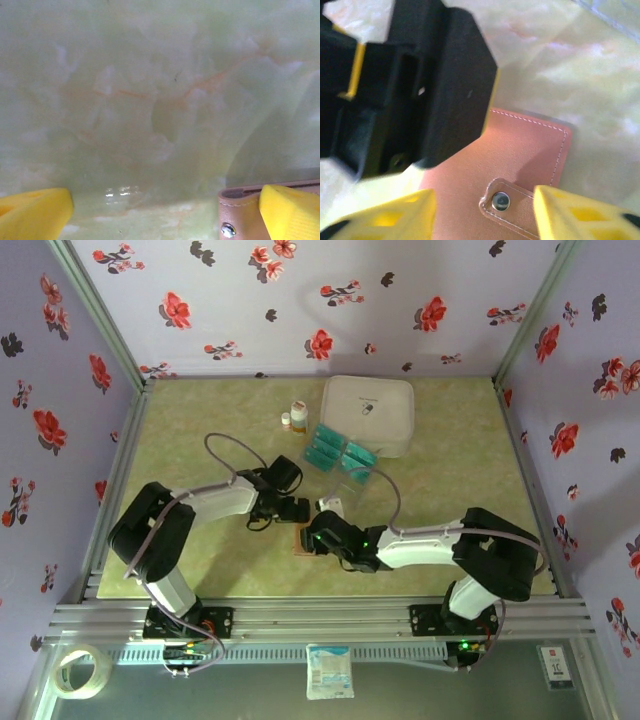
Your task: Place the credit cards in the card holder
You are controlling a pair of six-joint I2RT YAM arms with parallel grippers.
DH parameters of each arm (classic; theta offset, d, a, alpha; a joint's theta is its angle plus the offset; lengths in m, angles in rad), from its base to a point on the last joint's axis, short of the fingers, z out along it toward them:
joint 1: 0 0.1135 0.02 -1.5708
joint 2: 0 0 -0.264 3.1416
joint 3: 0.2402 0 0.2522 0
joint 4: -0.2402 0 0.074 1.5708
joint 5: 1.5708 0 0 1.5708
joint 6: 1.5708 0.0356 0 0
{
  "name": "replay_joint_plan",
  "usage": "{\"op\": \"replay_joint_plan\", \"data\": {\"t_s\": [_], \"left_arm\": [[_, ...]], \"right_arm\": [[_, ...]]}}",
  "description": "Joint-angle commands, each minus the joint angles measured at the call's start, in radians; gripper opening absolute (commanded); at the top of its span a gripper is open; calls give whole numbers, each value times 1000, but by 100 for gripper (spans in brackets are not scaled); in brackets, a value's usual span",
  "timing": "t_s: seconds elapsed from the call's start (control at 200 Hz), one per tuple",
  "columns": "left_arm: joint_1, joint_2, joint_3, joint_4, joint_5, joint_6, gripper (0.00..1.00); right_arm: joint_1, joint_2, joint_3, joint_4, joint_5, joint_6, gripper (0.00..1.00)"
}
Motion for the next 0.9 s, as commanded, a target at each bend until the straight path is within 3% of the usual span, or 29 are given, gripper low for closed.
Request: {"op": "replay_joint_plan", "data": {"t_s": [0.0, 0.08, 0.11, 0.125, 0.31, 0.48, 0.58, 0.71, 0.8, 0.895], "left_arm": [[137, 4, 55, 35, -120, 119, 100], [189, -50, 95, 9, -110, 150, 100], [209, -76, 105, 0, -106, 162, 100], [216, -89, 111, -3, -106, 168, 100], [286, -275, 117, -1, -101, 253, 100], [331, -458, 11, 108, -116, 284, 100], [354, -549, -93, 227, -160, 298, 100], [362, -677, -322, 539, -242, 370, 100], [365, -706, -446, 728, -328, 498, 100], [394, -678, -512, 809, -403, 588, 100]], "right_arm": [[-15, -74, 88, -167, 23, -48, 66], [-33, -127, 115, -222, 23, -57, 84], [-43, -151, 118, -239, 23, -61, 97], [-49, -166, 118, -249, 23, -62, 99], [-142, -375, 109, -394, 60, -94, 99], [-264, -561, 111, -542, 198, -153, 99], [-336, -629, 112, -625, 357, -183, 99], [-437, -683, 24, -547, 576, -299, 99], [-546, -699, -53, -421, 598, -393, 99], [-677, -683, -129, -296, 593, -451, 99]]}}
